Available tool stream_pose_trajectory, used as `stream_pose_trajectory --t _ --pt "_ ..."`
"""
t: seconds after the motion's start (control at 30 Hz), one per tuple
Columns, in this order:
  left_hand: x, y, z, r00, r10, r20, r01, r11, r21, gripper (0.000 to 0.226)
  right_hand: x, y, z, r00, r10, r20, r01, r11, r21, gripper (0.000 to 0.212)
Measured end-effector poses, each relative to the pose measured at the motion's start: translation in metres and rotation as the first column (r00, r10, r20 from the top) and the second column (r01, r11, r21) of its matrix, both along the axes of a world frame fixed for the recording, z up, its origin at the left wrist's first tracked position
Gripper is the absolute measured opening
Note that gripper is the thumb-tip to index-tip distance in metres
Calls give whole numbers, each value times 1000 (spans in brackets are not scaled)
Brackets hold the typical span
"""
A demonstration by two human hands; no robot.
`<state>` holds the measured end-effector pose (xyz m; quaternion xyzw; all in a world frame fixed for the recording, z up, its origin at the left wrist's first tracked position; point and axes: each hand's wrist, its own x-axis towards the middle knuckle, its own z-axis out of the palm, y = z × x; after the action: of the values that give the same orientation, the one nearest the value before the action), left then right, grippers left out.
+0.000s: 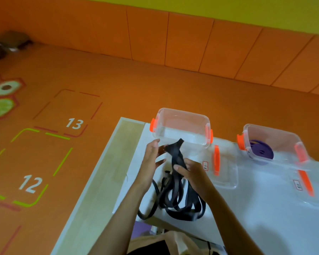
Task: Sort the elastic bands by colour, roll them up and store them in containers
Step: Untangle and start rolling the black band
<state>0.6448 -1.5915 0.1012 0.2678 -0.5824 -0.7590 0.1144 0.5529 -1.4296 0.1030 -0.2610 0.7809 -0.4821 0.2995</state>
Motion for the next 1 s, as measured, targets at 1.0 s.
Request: stream_pose_trajectory --t 1.0 --pt "6 -24 45 966 -224 132 187 247 -951 42 -54 45 69 897 -408 172 439 867 -235 15"
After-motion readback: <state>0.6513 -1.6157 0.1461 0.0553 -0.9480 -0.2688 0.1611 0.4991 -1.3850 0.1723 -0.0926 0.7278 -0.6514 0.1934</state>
